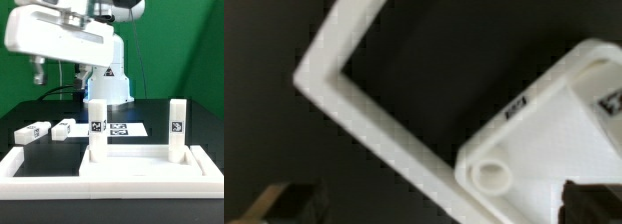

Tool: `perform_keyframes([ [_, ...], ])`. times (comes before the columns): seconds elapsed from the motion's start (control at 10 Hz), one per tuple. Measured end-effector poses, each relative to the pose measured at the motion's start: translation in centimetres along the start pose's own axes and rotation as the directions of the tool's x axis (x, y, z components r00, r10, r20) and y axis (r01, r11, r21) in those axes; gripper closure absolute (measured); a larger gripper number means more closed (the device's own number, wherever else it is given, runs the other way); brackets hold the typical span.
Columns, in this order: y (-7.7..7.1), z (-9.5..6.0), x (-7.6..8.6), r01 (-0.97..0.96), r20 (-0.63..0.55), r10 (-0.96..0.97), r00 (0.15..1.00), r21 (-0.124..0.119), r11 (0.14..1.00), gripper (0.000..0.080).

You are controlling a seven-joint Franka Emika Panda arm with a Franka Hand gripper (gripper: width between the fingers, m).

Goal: Assemble desk

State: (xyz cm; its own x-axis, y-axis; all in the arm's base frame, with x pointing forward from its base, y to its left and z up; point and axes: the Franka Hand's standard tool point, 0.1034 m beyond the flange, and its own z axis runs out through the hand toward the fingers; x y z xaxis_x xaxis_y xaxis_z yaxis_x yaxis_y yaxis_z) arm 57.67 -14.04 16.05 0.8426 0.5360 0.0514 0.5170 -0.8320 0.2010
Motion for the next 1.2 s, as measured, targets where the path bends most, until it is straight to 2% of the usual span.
perform_keyframes([
  [0.5,-0.4,0.2,0.4,-0.305,-0.001,0.305,0.952,0.012,0.952,0.015],
  [0.6,0.0,0.6,-0.9,-0.374,0.005,0.374,0.927,0.034,0.927,0.015],
  [0.7,0.3,1.1,-3.0,-0.472,0.022,0.472,0.881,0.064,0.879,0.015],
  [0.9,-0.7,3.1,-6.8,-0.592,0.083,0.587,0.806,0.086,0.801,0.015],
  [1.0,-1.5,4.2,-7.9,-0.619,0.111,0.61,0.785,0.094,0.78,0.015],
  [1.1,-1.5,4.8,-7.9,-0.611,0.087,0.605,0.792,0.076,0.788,0.015],
  [1.2,-2.0,4.8,-7.9,-0.609,0.118,0.599,0.792,0.091,0.788,0.015],
])
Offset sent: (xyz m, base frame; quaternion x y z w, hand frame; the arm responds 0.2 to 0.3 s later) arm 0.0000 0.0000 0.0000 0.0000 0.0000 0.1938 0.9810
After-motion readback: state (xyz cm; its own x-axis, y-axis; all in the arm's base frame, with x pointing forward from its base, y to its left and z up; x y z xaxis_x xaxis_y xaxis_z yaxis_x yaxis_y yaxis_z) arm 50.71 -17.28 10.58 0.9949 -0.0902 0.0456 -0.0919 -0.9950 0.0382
